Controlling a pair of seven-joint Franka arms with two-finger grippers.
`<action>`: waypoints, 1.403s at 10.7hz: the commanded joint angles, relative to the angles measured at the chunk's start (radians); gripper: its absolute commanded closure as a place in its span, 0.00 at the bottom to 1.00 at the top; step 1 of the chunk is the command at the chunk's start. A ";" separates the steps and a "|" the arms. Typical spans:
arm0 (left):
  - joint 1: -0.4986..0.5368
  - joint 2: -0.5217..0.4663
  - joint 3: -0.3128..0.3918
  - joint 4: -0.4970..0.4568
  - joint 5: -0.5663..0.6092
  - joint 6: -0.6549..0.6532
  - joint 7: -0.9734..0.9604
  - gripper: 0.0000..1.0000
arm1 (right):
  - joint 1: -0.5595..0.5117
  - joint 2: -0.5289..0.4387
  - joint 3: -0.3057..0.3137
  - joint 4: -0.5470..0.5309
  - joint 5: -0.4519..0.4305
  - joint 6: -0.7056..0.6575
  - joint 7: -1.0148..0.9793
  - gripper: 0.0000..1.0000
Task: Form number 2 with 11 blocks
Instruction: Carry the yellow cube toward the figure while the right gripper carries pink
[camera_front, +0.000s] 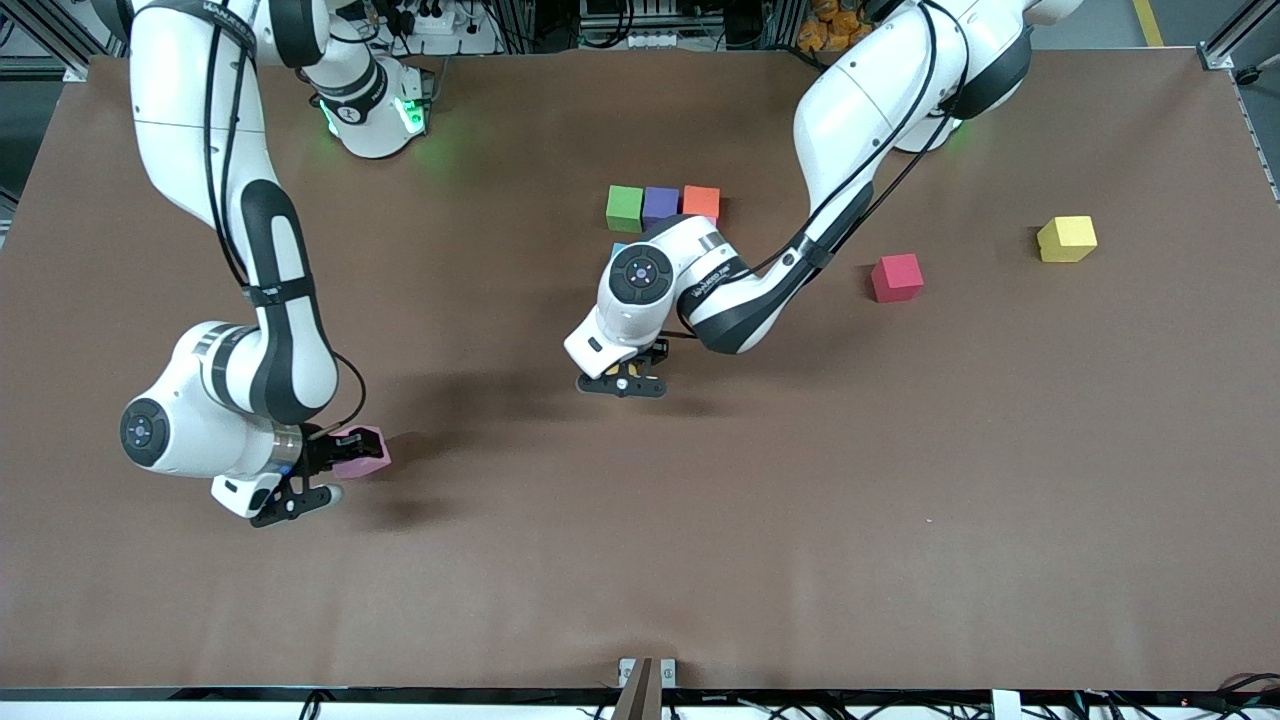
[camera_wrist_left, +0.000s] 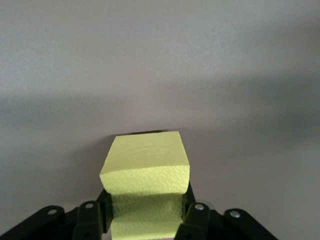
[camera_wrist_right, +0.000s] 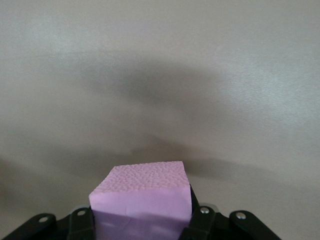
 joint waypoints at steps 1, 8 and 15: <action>-0.024 -0.011 0.015 0.000 -0.006 -0.027 0.004 0.97 | 0.003 -0.036 -0.001 -0.038 0.006 -0.014 0.013 0.71; -0.046 -0.008 0.015 0.000 -0.006 -0.051 0.006 0.97 | 0.007 -0.043 0.000 -0.038 0.007 -0.033 0.048 0.71; -0.066 0.000 0.015 -0.006 -0.009 -0.066 0.008 0.97 | 0.008 -0.043 0.000 -0.047 0.027 -0.033 0.048 0.71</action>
